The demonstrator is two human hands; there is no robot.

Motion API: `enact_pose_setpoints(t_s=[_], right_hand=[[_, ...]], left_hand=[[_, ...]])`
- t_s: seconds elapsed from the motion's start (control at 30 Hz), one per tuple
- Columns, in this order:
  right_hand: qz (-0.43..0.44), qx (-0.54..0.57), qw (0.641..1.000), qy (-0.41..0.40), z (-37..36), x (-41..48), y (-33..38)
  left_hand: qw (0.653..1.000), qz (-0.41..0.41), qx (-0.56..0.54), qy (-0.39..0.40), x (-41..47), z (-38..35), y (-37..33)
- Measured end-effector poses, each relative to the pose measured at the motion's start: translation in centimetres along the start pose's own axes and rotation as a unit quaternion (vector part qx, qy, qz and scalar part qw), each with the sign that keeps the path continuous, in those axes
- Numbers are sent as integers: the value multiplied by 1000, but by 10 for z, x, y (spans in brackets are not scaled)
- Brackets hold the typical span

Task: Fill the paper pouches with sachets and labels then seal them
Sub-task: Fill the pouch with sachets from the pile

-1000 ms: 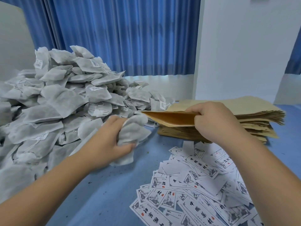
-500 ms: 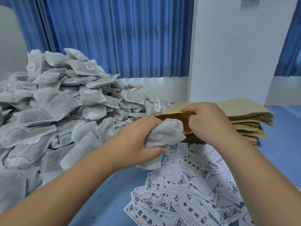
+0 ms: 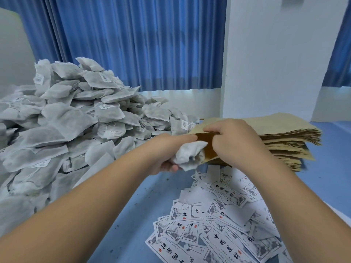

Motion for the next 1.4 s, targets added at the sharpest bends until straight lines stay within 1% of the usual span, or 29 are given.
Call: enact_pose_setpoints(t_s=[0.07,0.13,0.23,0.27,0.3,0.33,0.37,0.4,0.43,0.47,0.5,0.53,0.57,0.67,0.73,0.77,0.87,0.9,0.93,0.97,1.0,1.03,1.07,1.13,1.2,1.27,1.3,1.37,1.4], right_hand=[[8,-3,1000,11,-2,0,1],[14,7,1000,17,-3,0,1],[8,25,1000,7,-2,1,-1],[6,30,1000,6,-2,2,-1],[6,34,999,6,-2,1,-1],[6,36,999,6,-2,1,1],[7,35,999,6,-2,0,2],[7,30,1000,7,-2,-1,4],[7,23,1000,8,-2,-1,5],[7,18,1000,9,-2,-2,6],[9,16,1000,7,-2,-2,7],[11,17,1000,5,-2,-2,7],[12,18,1000,3,-2,-2,7],[6,19,1000,12,-5,-2,7],[1,28,1000,12,-5,-1,3],[1,37,999,8,-4,1,1],[-1,51,999,1,-3,5,-6],[-4,54,999,1,-3,6,-9],[-8,56,998,0,-3,7,-10],[-9,56,998,-1,-2,8,-11],[-8,55,998,-1,-2,8,-12],[-7,53,999,1,-2,8,-12],[-7,51,999,5,-3,8,-11],[-1,50,999,12,-4,6,-8],[7,53,998,16,-4,2,-4],[9,57,998,13,-4,-1,-2],[8,57,998,11,-3,-1,-2],[4,58,998,9,-3,-1,-2],[2,60,998,7,-3,1,-3]], left_hand=[[993,22,-110,37,2,-6,-1],[970,16,-230,82,1,-9,-7],[949,-28,-300,97,-2,-7,-11],[955,-38,-282,79,-2,-5,-9],[971,-57,-226,52,-2,-2,-6],[988,-80,-128,13,-3,0,-4],[994,-105,-9,-30,-4,2,-4],[984,-124,112,-67,-5,2,-5],[960,-131,227,-95,-6,1,-6],[927,-130,330,-122,-4,-2,-7],[895,-133,399,-149,-2,-5,-9],[881,-139,420,-170,0,-8,-10],[889,-142,396,-178,2,-11,-8],[959,-144,194,-145,11,-19,-2],[977,-135,116,-116,9,-23,2],[975,-146,124,-111,6,-22,2],[939,-237,203,-145,-9,-5,1],[915,-267,245,-178,-17,8,1],[880,-281,313,-219,-23,24,4],[836,-267,407,-252,-27,41,9],[788,-214,509,-272,-27,61,19],[745,-126,594,-275,-26,82,35],[720,-22,642,-262,-26,103,54],[723,147,644,-204,-29,131,87],[743,205,621,-145,-29,142,107],[761,185,604,-149,-27,142,107],[755,148,615,-170,-27,139,99],[718,33,662,-214,-29,127,75],[717,-27,660,-225,-28,118,63]])
Point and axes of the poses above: each hand's wrist, its own x-axis towards the middle knuckle, its own z-axis out of the back of the hand, y = z × x, the point moved 6 cm from there along x, towards the middle knuckle, and after that the axes turned 9 degrees about -z, right-handed, at the moved point
